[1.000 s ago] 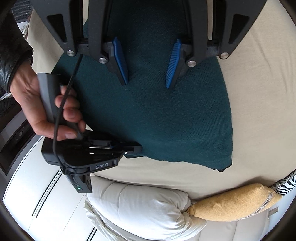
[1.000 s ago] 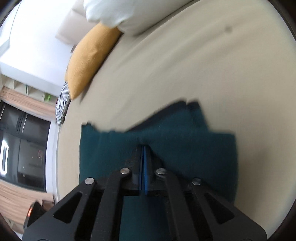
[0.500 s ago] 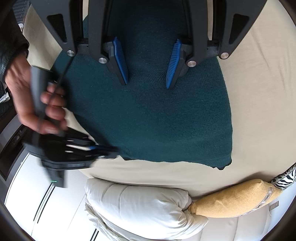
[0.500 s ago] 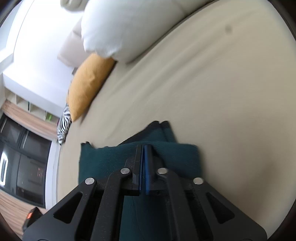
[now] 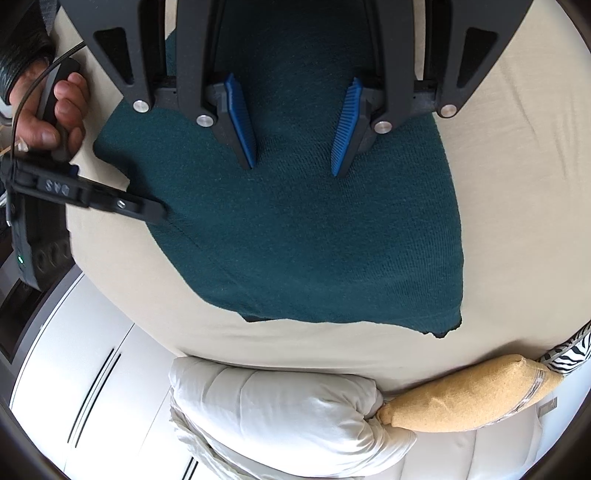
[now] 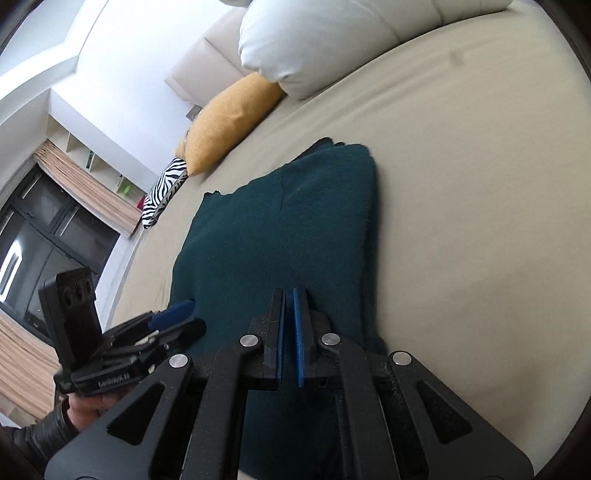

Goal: Fold small clothes

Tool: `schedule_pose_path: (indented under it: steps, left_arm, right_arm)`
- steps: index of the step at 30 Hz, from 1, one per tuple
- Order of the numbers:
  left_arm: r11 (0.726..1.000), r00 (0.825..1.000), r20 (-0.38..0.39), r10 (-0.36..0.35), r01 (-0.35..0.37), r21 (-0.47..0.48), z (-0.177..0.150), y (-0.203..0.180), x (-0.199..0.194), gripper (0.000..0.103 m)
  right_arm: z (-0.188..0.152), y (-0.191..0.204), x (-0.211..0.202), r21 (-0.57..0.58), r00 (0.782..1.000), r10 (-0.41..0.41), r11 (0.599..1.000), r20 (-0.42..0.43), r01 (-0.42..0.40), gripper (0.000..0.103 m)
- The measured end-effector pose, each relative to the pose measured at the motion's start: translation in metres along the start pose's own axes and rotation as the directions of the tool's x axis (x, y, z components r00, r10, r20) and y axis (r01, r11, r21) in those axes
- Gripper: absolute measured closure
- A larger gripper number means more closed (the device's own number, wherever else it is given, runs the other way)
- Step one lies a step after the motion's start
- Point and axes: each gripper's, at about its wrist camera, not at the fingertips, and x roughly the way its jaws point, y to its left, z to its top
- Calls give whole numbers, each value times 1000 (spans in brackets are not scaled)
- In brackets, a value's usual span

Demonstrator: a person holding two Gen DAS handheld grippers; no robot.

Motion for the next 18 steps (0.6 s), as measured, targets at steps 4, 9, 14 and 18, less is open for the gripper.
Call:
schedule_pose_path:
  steps: [4, 9, 14, 18]
  left_arm:
    - [996, 999, 33, -16, 19, -84, 3, 11, -34, 58]
    - [988, 987, 142, 72, -51, -144, 11, 29, -78, 43]
    - [963, 1000, 12, 18, -14, -269, 4, 61, -42, 43]
    - [950, 998, -50, -41, 23, -311, 0, 61, -12, 41]
  right_arm:
    - [-5, 21, -39, -68, 989, -128, 989, 72, 133, 93]
    - [10, 31, -78, -84, 964, -188, 975, 186, 206, 15]
    - [30, 15, -55, -5, 991, -125, 992, 41, 126, 26]
    - [31, 4, -4, 67, 989, -84, 993, -122, 93, 51]
